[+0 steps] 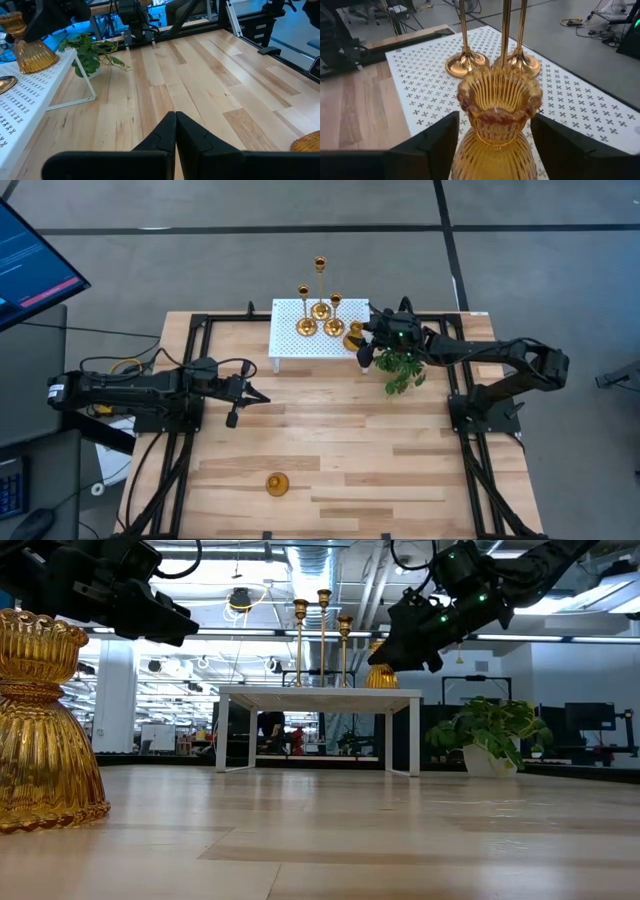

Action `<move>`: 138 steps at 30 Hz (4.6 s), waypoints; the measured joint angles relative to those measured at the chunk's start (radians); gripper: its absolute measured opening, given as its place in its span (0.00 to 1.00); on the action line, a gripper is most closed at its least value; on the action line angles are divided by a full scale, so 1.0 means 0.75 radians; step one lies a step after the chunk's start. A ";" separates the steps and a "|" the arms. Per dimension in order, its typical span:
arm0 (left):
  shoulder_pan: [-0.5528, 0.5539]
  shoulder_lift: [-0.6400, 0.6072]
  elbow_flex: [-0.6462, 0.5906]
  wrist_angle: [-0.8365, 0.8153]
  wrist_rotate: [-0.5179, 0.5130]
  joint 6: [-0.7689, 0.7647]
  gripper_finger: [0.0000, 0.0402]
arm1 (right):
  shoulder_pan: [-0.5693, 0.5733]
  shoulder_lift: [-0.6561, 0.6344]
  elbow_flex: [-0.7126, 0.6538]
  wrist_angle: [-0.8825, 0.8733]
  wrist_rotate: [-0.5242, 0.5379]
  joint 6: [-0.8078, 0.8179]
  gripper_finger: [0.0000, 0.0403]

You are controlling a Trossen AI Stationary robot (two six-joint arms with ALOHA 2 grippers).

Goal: Pick & Place candle stick holders
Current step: Put the top yellow candle holder on the shelf, then put the yellow candle holder on the shelf

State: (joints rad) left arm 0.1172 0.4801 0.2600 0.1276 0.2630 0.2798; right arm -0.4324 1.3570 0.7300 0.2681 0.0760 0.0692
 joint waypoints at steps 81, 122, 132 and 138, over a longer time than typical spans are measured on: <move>-0.914 0.287 0.001 0.034 -0.386 -0.136 0.01 | 1.193 -0.022 0.002 -0.207 0.712 0.254 0.00; -0.951 0.717 -0.335 0.992 -0.266 -0.140 0.01 | 1.193 -0.022 0.002 -0.208 0.708 0.244 0.00; -0.951 0.772 -0.322 1.022 -0.270 -0.211 0.12 | 1.193 -0.022 0.002 -0.208 0.708 0.244 0.00; -0.951 0.847 -0.276 1.032 -0.270 -0.220 0.26 | 1.193 -0.022 0.002 -0.208 0.708 0.246 0.00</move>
State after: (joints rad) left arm -0.5964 1.1153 0.0528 0.9013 0.0608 0.1146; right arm 0.4622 1.3403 0.7315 0.1120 0.6071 0.2539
